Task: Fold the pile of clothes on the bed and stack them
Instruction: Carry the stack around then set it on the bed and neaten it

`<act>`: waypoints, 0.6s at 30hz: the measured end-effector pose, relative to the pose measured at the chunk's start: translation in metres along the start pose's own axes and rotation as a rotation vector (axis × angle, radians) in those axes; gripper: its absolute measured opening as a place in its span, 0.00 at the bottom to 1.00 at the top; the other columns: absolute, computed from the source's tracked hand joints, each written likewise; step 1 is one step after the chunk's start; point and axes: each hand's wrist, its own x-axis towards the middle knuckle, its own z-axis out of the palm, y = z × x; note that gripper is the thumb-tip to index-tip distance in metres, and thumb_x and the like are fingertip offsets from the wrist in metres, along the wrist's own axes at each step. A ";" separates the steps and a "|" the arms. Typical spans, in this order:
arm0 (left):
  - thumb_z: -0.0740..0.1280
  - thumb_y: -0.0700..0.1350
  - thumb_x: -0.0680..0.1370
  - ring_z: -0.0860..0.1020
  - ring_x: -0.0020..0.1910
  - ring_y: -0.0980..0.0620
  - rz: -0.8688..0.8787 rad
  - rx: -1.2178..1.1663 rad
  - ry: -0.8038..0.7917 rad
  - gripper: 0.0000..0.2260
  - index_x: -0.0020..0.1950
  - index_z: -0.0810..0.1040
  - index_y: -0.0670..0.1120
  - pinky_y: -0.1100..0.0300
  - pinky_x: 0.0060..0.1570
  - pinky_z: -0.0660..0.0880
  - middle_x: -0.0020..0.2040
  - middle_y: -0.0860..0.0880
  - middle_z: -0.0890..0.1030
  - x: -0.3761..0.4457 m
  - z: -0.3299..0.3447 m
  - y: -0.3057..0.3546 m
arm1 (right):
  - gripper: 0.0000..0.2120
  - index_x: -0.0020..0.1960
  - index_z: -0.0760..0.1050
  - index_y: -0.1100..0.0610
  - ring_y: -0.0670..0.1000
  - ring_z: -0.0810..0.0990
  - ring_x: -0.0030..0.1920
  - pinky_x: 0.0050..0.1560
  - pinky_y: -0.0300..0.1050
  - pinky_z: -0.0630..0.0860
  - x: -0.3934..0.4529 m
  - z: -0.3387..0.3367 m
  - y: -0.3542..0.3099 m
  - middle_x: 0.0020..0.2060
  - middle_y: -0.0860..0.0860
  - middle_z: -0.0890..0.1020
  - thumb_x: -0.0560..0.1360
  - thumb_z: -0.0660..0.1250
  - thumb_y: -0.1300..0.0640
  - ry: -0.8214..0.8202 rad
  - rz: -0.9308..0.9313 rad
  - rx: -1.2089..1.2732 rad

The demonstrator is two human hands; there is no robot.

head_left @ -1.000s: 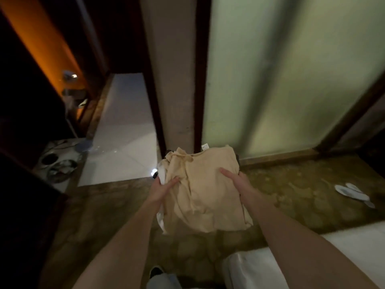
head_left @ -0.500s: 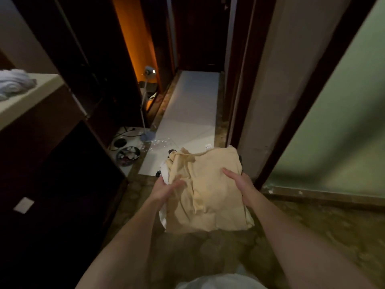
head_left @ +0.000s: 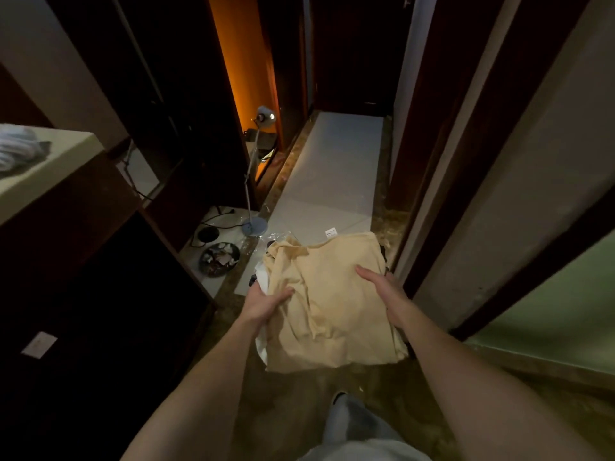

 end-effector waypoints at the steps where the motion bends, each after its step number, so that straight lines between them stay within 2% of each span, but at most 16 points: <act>1: 0.77 0.45 0.71 0.75 0.59 0.45 -0.012 0.004 0.006 0.33 0.72 0.69 0.43 0.47 0.64 0.72 0.61 0.47 0.77 0.016 0.000 0.008 | 0.26 0.56 0.78 0.53 0.55 0.83 0.52 0.60 0.56 0.78 0.013 0.004 -0.011 0.51 0.52 0.84 0.63 0.80 0.45 0.002 -0.001 -0.004; 3: 0.78 0.47 0.70 0.75 0.61 0.43 -0.035 0.000 0.014 0.34 0.73 0.68 0.43 0.45 0.66 0.72 0.65 0.45 0.76 0.045 0.001 0.027 | 0.23 0.57 0.79 0.54 0.54 0.84 0.50 0.55 0.52 0.80 0.041 0.010 -0.032 0.50 0.52 0.85 0.65 0.79 0.48 -0.002 -0.010 -0.001; 6: 0.77 0.46 0.72 0.76 0.57 0.45 -0.032 -0.050 0.029 0.31 0.71 0.70 0.44 0.45 0.64 0.73 0.63 0.44 0.77 0.087 0.004 0.054 | 0.13 0.52 0.77 0.53 0.52 0.82 0.46 0.44 0.45 0.78 0.080 0.021 -0.066 0.47 0.51 0.84 0.71 0.76 0.52 -0.026 -0.018 0.004; 8: 0.77 0.45 0.72 0.76 0.56 0.46 -0.033 -0.066 0.031 0.29 0.70 0.70 0.44 0.46 0.63 0.73 0.61 0.46 0.78 0.112 0.005 0.069 | 0.13 0.53 0.77 0.53 0.53 0.82 0.47 0.43 0.45 0.78 0.105 0.028 -0.084 0.48 0.52 0.84 0.72 0.76 0.53 -0.051 -0.010 0.013; 12: 0.77 0.45 0.72 0.76 0.54 0.47 -0.033 -0.044 0.059 0.29 0.70 0.71 0.42 0.49 0.59 0.75 0.57 0.47 0.78 0.162 0.007 0.094 | 0.19 0.59 0.78 0.54 0.54 0.84 0.49 0.44 0.49 0.80 0.150 0.040 -0.116 0.50 0.53 0.85 0.70 0.77 0.52 -0.078 0.014 0.017; 16: 0.77 0.44 0.72 0.76 0.50 0.51 -0.024 -0.040 0.031 0.28 0.70 0.72 0.44 0.54 0.54 0.73 0.57 0.48 0.79 0.230 0.004 0.119 | 0.17 0.55 0.75 0.53 0.54 0.82 0.48 0.41 0.48 0.77 0.205 0.058 -0.142 0.49 0.52 0.83 0.71 0.76 0.51 -0.073 0.044 0.024; 18: 0.78 0.43 0.72 0.77 0.51 0.50 -0.019 -0.036 0.006 0.29 0.70 0.72 0.45 0.54 0.54 0.73 0.58 0.48 0.79 0.268 0.001 0.130 | 0.18 0.55 0.74 0.54 0.54 0.82 0.49 0.42 0.48 0.77 0.234 0.068 -0.155 0.49 0.52 0.83 0.71 0.77 0.51 -0.050 0.055 0.026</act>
